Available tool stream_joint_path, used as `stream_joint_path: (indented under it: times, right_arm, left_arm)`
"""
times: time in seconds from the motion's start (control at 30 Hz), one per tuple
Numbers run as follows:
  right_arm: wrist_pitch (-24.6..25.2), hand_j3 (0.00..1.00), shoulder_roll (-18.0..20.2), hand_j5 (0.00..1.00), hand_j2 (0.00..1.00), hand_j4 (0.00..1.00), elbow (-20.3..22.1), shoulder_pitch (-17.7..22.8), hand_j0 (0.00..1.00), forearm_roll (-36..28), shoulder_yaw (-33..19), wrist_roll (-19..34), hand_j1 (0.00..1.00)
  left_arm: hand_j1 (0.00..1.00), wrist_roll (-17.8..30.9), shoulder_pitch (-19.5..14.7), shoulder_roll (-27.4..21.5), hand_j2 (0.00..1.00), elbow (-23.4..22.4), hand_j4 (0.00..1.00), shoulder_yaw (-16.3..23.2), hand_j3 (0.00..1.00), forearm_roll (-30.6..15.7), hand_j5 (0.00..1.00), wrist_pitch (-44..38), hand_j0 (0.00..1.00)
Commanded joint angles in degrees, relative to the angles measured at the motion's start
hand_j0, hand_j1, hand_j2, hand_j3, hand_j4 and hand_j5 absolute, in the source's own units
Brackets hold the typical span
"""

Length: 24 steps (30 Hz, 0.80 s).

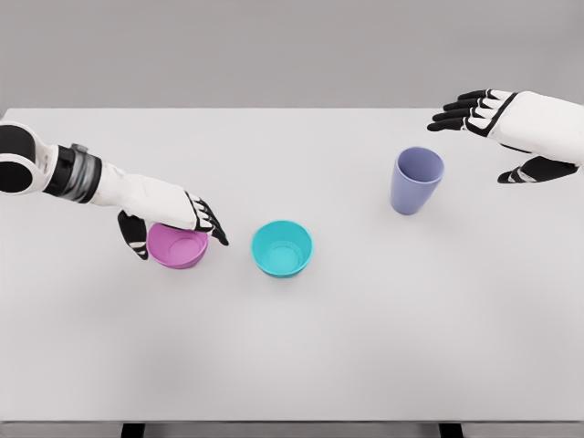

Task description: Stacking bowl and cup with both arms

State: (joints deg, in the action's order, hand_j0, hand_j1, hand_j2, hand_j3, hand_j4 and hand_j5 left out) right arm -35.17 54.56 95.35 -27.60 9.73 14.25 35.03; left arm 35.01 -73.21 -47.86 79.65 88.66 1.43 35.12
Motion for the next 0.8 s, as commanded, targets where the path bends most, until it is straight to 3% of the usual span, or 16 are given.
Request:
stream_joint_path:
  times: [0.0,0.77]
  right_arm:
    - [0.17,1.00,0.11,1.00,1.00,1.00,0.01,0.00,1.00,-0.33,-0.01,-0.03,1.00]
    - [0.17,1.00,0.11,1.00,1.00,1.00,0.80,0.09,1.00,-0.33,-0.01,-0.03,1.00]
  left_arm:
    - [1.00,-0.01,0.00,0.14,1.00,-0.11,1.00,-0.07,1.00,-0.20,1.00,-0.12,1.00]
    - [1.00,-0.01,0.88,0.93,1.00,-1.51,1.00,-0.07,1.00,1.03,1.00,-0.12,1.00]
